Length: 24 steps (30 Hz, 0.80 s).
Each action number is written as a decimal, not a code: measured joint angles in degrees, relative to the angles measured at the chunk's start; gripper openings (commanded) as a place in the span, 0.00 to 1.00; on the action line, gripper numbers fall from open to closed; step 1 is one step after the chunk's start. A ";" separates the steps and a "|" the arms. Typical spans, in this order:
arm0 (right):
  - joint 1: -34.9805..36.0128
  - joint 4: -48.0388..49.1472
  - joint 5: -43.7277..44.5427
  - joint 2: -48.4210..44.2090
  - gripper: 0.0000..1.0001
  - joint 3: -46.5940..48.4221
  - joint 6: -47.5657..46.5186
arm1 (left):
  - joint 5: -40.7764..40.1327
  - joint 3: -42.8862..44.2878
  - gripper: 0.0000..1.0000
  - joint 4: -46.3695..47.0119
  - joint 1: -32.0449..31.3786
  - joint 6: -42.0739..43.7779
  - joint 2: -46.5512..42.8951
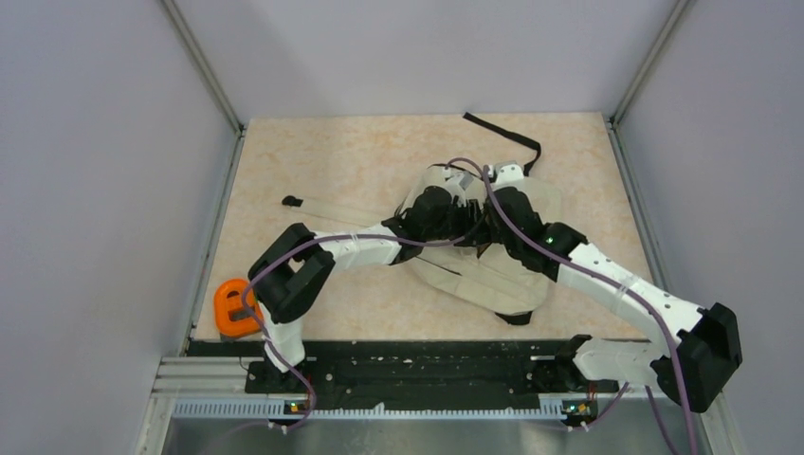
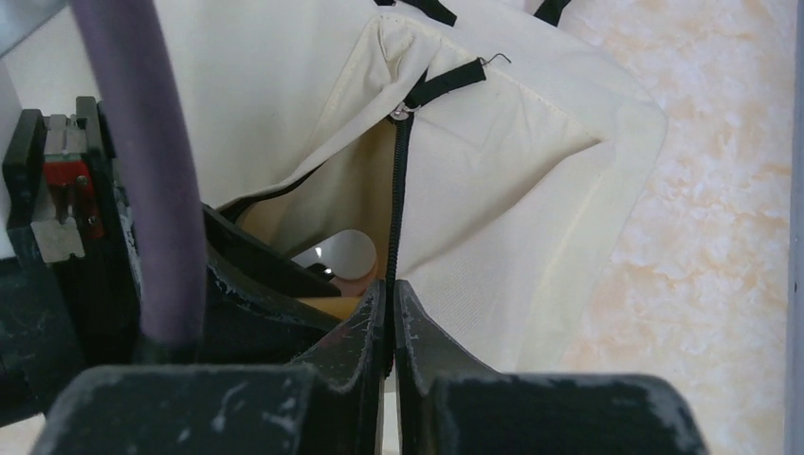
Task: Pack the student bag
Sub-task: Place the stationery in the student bag.
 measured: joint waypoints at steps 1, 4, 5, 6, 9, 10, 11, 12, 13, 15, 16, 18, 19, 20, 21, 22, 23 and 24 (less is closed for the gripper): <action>0.00 0.07 0.02 -0.33 0.18 -0.15 0.13 | -0.63 -0.02 0.61 -0.04 -0.04 0.66 -0.02; 0.00 0.61 0.26 -1.36 0.37 -0.42 0.66 | -3.32 -0.09 0.77 -1.36 -0.04 2.64 -1.01; 0.00 1.05 0.55 -1.95 0.43 -0.42 0.55 | -4.33 -0.50 0.78 -1.92 -0.04 3.41 -2.08; 0.00 1.42 0.85 -2.64 0.48 -0.42 0.44 | -5.81 -1.20 0.79 -3.02 -0.04 4.48 -3.78; -0.11 1.95 1.11 -4.22 0.58 -0.35 0.39 | -9.33 -2.67 0.81 -6.62 -0.04 7.98 -9.20; -0.31 2.14 1.03 -4.48 0.60 -0.28 0.33 | -10.47 -2.71 0.81 -7.69 -0.02 9.09 -10.64; -0.90 2.23 0.59 -4.55 0.62 -0.04 0.02 | -12.11 -2.75 0.82 -8.57 -0.02 10.40 -12.17; -1.70 2.58 0.00 -4.42 0.63 0.13 -0.04 | -13.90 -2.80 0.83 -9.05 0.00 11.50 -13.55; -2.82 2.67 -0.83 -4.20 0.64 0.31 -0.11 | -15.10 -2.82 0.83 -9.29 0.07 12.24 -14.40; -6.12 3.19 -3.17 -3.23 0.67 0.90 -0.13 | -17.16 -2.80 0.83 -9.70 0.15 13.60 -15.58; -8.07 4.11 -4.68 -2.60 0.67 0.94 -0.11 | -17.68 -2.73 0.84 -9.86 0.17 14.01 -15.67; -12.33 5.86 -8.50 -1.05 0.67 1.01 -0.04 | -17.57 -2.05 0.85 -10.82 0.26 14.47 -15.06; -14.32 6.69 -10.21 -0.24 0.67 1.03 0.09 | -17.18 -1.44 0.85 -11.10 0.24 14.51 -14.36; -16.63 7.82 -12.24 0.72 0.67 1.03 0.48 | -16.65 -0.39 0.86 -11.39 0.13 14.51 -13.20; -19.08 9.22 -14.43 1.86 0.67 1.03 0.98 | -16.22 0.50 0.86 -11.45 0.00 14.51 -12.11; -20.87 10.36 -16.15 2.78 0.66 1.03 1.51 | -15.78 1.79 0.86 -11.61 -0.26 14.53 -10.67; -22.82 11.76 -18.29 3.93 0.66 1.03 2.10 | -15.56 2.95 0.86 -11.69 -0.52 14.51 -9.38; -24.76 13.38 -20.81 5.31 0.65 1.03 2.99 | -15.19 3.89 0.86 -11.72 -0.79 14.51 -8.22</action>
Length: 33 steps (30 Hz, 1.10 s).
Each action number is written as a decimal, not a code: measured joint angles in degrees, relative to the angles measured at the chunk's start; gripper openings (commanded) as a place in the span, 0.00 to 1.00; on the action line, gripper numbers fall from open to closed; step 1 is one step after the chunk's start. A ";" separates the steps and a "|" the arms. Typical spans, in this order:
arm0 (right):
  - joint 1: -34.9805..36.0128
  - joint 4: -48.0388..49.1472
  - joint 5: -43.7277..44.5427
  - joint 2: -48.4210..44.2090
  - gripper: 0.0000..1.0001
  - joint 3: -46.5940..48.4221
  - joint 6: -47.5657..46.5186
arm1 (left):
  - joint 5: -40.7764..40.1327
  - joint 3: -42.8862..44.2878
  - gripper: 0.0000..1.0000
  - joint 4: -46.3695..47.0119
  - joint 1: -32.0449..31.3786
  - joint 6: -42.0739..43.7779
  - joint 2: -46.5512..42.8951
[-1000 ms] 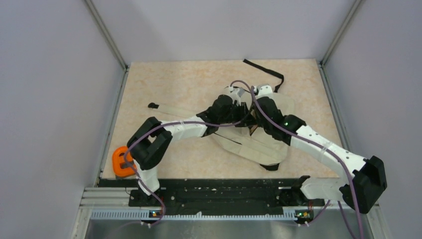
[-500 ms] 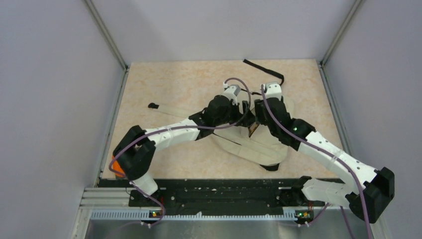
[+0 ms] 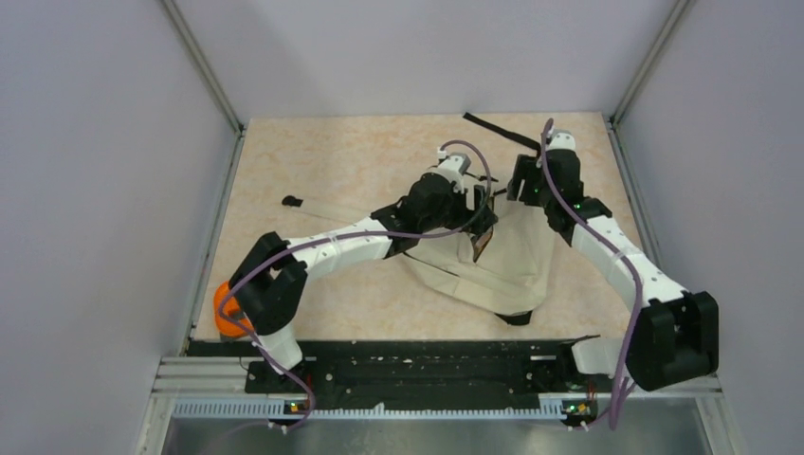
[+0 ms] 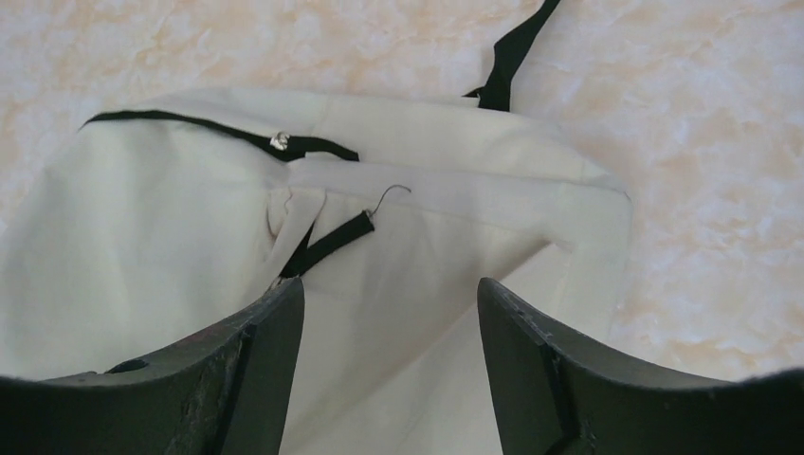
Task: Pack the student bag
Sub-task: Place the stationery in the student bag.
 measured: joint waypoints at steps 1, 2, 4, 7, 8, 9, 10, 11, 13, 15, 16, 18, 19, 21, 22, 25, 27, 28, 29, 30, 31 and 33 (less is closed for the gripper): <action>-1.29 1.29 -1.64 1.14 0.64 -0.02 0.59 | 0.39 0.63 0.85 0.00 -0.24 -0.02 0.96; -2.75 2.84 -3.65 2.56 0.64 -0.04 1.40 | 0.85 0.98 0.82 0.15 -0.42 -0.04 1.81; -5.03 5.77 -7.34 5.14 0.63 -0.42 3.08 | 1.49 1.20 0.74 0.37 -0.61 -0.17 3.15; -6.82 9.66 -11.65 8.02 0.62 -1.22 5.14 | 2.43 1.57 0.57 0.33 -0.76 -0.31 5.11; -7.08 10.73 -12.85 8.79 0.61 -1.55 5.77 | 2.47 1.66 0.48 0.31 -0.76 -0.48 5.66; -7.21 11.80 -13.92 9.46 0.60 -1.81 6.43 | 2.45 1.70 0.37 0.33 -0.76 -0.59 6.12; -7.26 12.70 -15.08 10.21 0.59 -1.97 7.04 | 2.40 1.70 0.30 0.26 -0.74 -0.68 6.54; -7.23 13.73 -16.02 10.82 0.57 -2.21 7.54 | 2.32 1.70 0.23 0.13 -0.74 -0.81 6.80; -7.26 15.82 -18.25 12.39 0.55 -2.58 8.68 | 1.92 1.70 0.11 -0.59 -0.74 -0.81 7.15; -7.23 17.86 -20.09 13.90 0.54 -2.99 9.99 | 1.27 1.68 0.00 -1.22 -0.74 -0.96 7.17; -7.23 18.75 -20.87 14.51 0.54 -3.39 10.62 | 0.87 1.68 0.00 -1.42 -0.74 -1.03 7.17; -7.26 20.46 -21.92 15.41 0.53 -4.48 11.76 | 0.37 1.68 0.00 -1.84 -0.74 -1.11 7.17; -7.26 21.57 -22.36 15.67 0.52 -5.16 12.48 | 0.02 1.68 0.00 -2.19 -0.74 -1.07 7.17; -7.34 23.23 -22.93 15.76 0.49 -6.14 13.31 | -0.50 1.68 0.00 -2.64 -0.74 -1.09 7.17; -7.39 24.41 -23.30 15.78 0.47 -6.80 13.92 | -0.74 1.68 0.00 -2.71 -0.74 -1.09 7.17; -7.41 26.80 -24.37 16.13 0.41 -7.78 15.21 | -1.66 1.66 0.00 -2.78 -0.76 -1.09 7.17; -7.45 28.41 -25.31 16.52 0.38 -8.26 16.39 | -2.19 1.66 0.00 -2.78 -0.81 -1.09 7.17; -7.45 29.18 -25.70 16.55 0.36 -8.66 17.00 | -2.36 1.60 0.00 -2.75 -0.81 -1.11 7.17; -7.45 29.92 -26.10 16.55 0.35 -9.14 17.62 | -2.43 1.53 0.00 -2.69 -0.81 -1.11 7.17; -7.45 30.62 -26.38 16.55 0.33 -9.53 18.03 | -2.45 1.44 0.00 -2.60 -0.81 -1.16 7.17; -7.48 31.34 -26.62 16.55 0.31 -9.94 18.58 | -2.49 1.42 0.00 -2.56 -0.81 -1.18 7.17; -7.48 32.50 -27.21 16.55 0.25 -10.60 19.43 | -2.60 1.33 0.00 -2.38 -0.81 -1.20 7.17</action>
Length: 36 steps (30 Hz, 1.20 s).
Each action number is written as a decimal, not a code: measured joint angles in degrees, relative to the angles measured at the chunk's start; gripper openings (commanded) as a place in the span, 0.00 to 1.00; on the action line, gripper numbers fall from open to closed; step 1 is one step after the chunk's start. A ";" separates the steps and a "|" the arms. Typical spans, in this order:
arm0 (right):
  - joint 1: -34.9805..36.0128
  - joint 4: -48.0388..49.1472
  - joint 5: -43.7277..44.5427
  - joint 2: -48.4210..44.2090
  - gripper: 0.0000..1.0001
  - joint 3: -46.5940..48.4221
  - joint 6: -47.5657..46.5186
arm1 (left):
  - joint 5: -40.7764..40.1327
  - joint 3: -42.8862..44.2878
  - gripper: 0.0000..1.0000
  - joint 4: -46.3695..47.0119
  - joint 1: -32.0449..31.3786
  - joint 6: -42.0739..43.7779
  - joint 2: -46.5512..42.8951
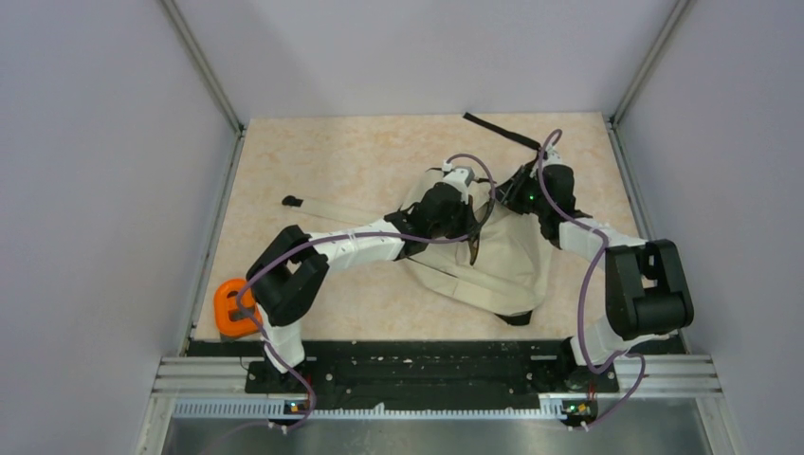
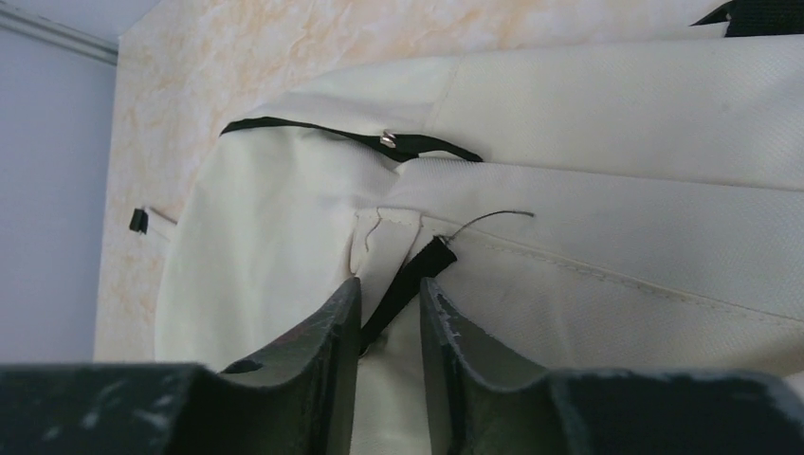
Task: Pack the student bag
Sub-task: Place the stationery in the student bag, then zip the student bag at the center of the board.
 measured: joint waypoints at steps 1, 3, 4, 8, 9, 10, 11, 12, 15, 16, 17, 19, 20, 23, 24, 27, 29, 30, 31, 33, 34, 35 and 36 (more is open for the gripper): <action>-0.02 0.39 -0.33 0.00 0.19 -0.26 0.39 | 0.00 0.00 0.00 0.02 0.00 -0.02 0.00; -0.02 1.01 -1.11 0.00 0.12 -0.35 1.16 | -0.04 0.00 0.00 0.02 0.00 -0.07 0.00; -0.02 1.97 -1.57 0.00 0.09 -0.59 1.66 | -0.07 0.00 0.00 0.02 0.00 -0.07 0.00; -0.02 4.31 -2.16 -0.15 0.00 -2.03 3.19 | -0.09 0.00 0.00 -0.02 0.00 -0.09 0.00; -0.02 4.66 -2.19 -0.39 0.00 -2.45 3.56 | -0.09 0.00 0.00 -0.04 0.00 -0.09 0.00; -0.02 4.94 -2.23 -0.85 0.00 -2.86 3.93 | -0.07 0.00 0.00 -0.04 0.00 -0.11 0.00; -0.02 5.03 -2.27 -1.44 0.00 -3.23 4.09 | -0.04 0.00 0.00 -0.07 0.00 -0.11 -0.02; -0.02 5.07 -2.32 -2.16 0.00 -3.50 4.15 | 0.00 0.00 0.00 -0.07 0.00 -0.09 -0.02; -0.02 5.25 -2.14 -5.20 0.00 -4.13 4.11 | 0.26 -0.02 0.12 -0.37 0.00 -0.07 -0.24; -0.02 5.29 -1.81 -6.19 0.00 -4.35 3.96 | 0.48 -0.02 0.20 -0.72 0.00 0.00 -0.48; -0.02 4.96 -1.11 -7.32 0.00 -4.46 3.69 | 0.59 -0.09 0.28 -1.18 0.00 0.20 -0.79; -0.02 4.17 0.42 -9.25 0.02 -4.66 2.80 | 0.96 -0.15 0.45 -2.58 0.00 0.48 -1.75; -0.02 3.34 1.49 -10.10 0.08 -4.66 2.08 | 1.16 -0.17 0.51 -3.30 0.09 0.74 -2.47; -0.02 1.22 3.65 -10.51 0.25 -4.57 0.76 | 2.71 0.20 0.64 -4.00 0.90 1.70 -4.31; -0.02 0.55 4.04 -10.29 0.31 -4.57 0.57 | 3.28 0.76 0.67 -4.31 1.33 1.95 -4.46; -0.02 -0.48 4.59 -8.92 0.36 -4.57 0.44 | 4.66 4.90 0.74 -6.56 3.61 3.19 -3.78; -0.02 -0.52 4.68 -7.56 0.38 -4.57 0.70 | 5.20 8.09 0.76 -7.17 5.11 4.46 -2.47; -0.02 -0.48 4.70 -6.99 0.39 -4.57 0.79 | 5.66 10.27 0.77 -7.34 5.92 5.25 -1.20; -0.02 -0.42 4.68 -6.27 0.40 -4.57 1.07 | 5.95 11.72 0.78 -7.30 6.49 5.81 -0.09; -0.11 -0.13 4.57 -4.92 0.40 -4.57 1.62 | 6.82 14.60 0.79 -7.26 7.52 6.64 2.73; -0.20 0.09 4.55 -4.46 0.42 -4.57 1.95 | 7.48 15.72 0.79 -7.15 7.89 7.02 4.28; -0.33 0.42 4.50 -4.00 0.42 -4.57 2.25 | 8.02 16.37 0.80 -7.13 8.13 7.23 5.42; -0.39 0.74 4.50 -3.67 0.44 -4.57 2.54 | 8.59 17.09 0.80 -7.28 8.33 7.45 6.88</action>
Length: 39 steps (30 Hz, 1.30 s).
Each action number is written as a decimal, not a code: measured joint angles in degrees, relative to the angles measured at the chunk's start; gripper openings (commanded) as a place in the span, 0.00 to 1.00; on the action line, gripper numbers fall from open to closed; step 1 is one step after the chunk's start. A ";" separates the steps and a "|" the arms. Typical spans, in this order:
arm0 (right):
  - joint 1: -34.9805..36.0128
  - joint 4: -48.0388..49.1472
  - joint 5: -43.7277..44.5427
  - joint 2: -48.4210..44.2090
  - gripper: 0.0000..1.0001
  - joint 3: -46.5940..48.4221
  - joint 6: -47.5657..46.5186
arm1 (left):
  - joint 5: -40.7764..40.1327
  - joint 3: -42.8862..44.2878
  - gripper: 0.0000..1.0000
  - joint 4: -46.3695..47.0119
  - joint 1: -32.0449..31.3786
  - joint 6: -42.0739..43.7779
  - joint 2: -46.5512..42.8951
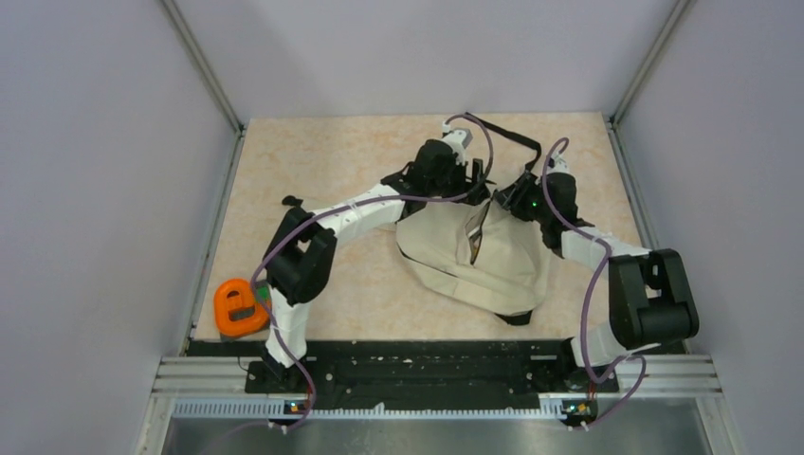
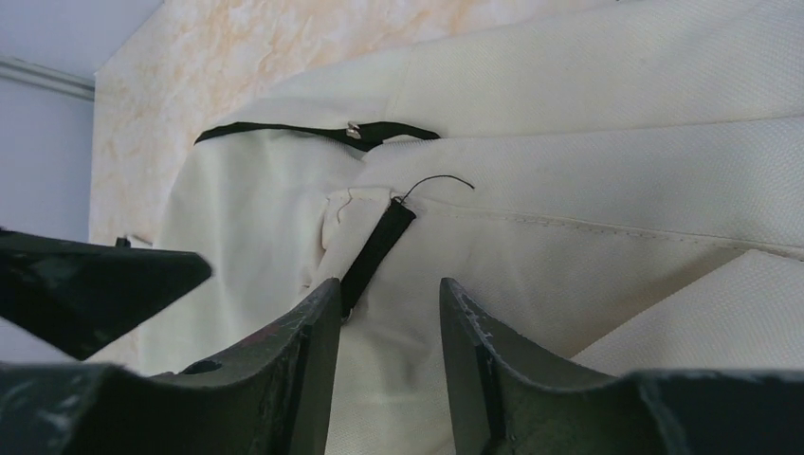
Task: Pack the student bag
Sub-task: Zip the student bag at the center of the board.
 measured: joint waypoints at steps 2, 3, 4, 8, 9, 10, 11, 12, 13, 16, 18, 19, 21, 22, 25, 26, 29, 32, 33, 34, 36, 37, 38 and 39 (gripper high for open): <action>-0.07 0.59 -0.02 0.44 0.45 0.00 0.48 | 1.11 1.51 0.81 -0.20 0.22 0.24 2.49; -0.13 1.16 -0.09 0.68 0.46 0.00 0.66 | 1.66 2.49 0.81 -0.24 0.26 0.37 4.04; -0.26 1.57 -0.20 0.92 0.46 0.00 0.90 | 2.32 3.39 0.82 -0.28 0.28 0.42 5.31; -1.01 3.58 -0.83 2.29 0.46 0.00 1.64 | 5.09 6.25 0.81 -0.31 0.26 0.42 9.49; -1.14 4.07 -0.94 2.69 0.45 0.00 1.77 | 5.49 6.58 0.78 -0.28 0.26 0.42 10.08; -1.22 4.57 -1.03 3.10 0.44 0.00 2.01 | 5.70 7.04 0.72 -0.24 0.26 0.44 10.64; -1.33 5.22 -1.14 3.72 0.43 0.00 2.21 | 5.90 7.32 0.64 -0.20 0.28 0.46 11.06; -1.40 5.64 -1.27 4.13 0.43 0.00 2.51 | 6.03 7.56 0.54 -0.20 0.33 0.39 11.26; -1.42 6.01 -1.31 4.46 0.42 0.00 2.73 | 6.08 7.65 0.45 -0.17 0.39 0.35 11.37; -1.51 7.82 -1.60 5.62 0.41 0.00 3.72 | 5.84 7.61 0.23 -0.22 0.52 0.46 11.47; -1.51 8.96 -1.70 6.36 0.41 0.00 4.63 | 5.84 6.91 0.13 0.79 0.66 0.37 11.45; -1.51 9.60 -1.77 6.69 0.41 -0.04 5.05 | 6.16 6.10 0.06 1.99 0.68 -0.04 11.45; -1.51 10.84 -1.97 7.19 0.41 -0.11 5.77 | 6.54 3.41 0.00 5.44 0.85 -1.14 11.39; -1.53 11.69 -2.05 7.52 0.41 -0.13 6.16 | 6.71 1.70 0.00 8.02 0.94 -1.86 11.30; -1.62 13.44 -2.64 8.24 0.41 -0.17 7.21 | 7.85 -2.58 0.00 14.38 1.64 -4.11 10.25; -1.70 14.21 -2.99 8.50 0.41 -0.20 7.50 | 8.22 -3.76 0.00 16.09 1.81 -4.81 9.97; -1.99 16.26 -4.22 9.35 0.41 -0.22 7.91 | 8.76 -6.54 0.00 20.48 2.16 -7.02 9.53; -2.14 18.53 -5.55 10.75 0.38 -0.22 8.02 | 9.40 -7.52 0.00 22.49 2.36 -8.41 9.51; -2.21 19.12 -6.01 11.17 0.36 -0.22 7.98 | 9.53 -7.65 0.00 22.80 2.40 -8.83 9.51; -2.25 19.58 -6.45 11.52 0.31 -0.17 7.89 | 9.64 -7.76 0.00 22.97 2.40 -8.98 9.51; -2.36 20.57 -7.34 12.22 0.18 -0.04 7.45 | 9.79 -7.93 0.00 23.39 2.45 -9.29 9.51; -2.38 20.96 -7.91 12.61 0.11 0.04 7.37 | 9.86 -8.04 0.00 23.58 2.47 -9.38 9.51; -2.43 21.38 -8.33 12.90 0.05 0.04 7.04 | 9.90 -8.09 0.00 23.69 2.47 -9.42 9.51; -2.54 21.75 -8.79 13.25 0.00 0.04 7.02 | 9.94 -8.13 0.00 23.76 2.49 -9.53 9.51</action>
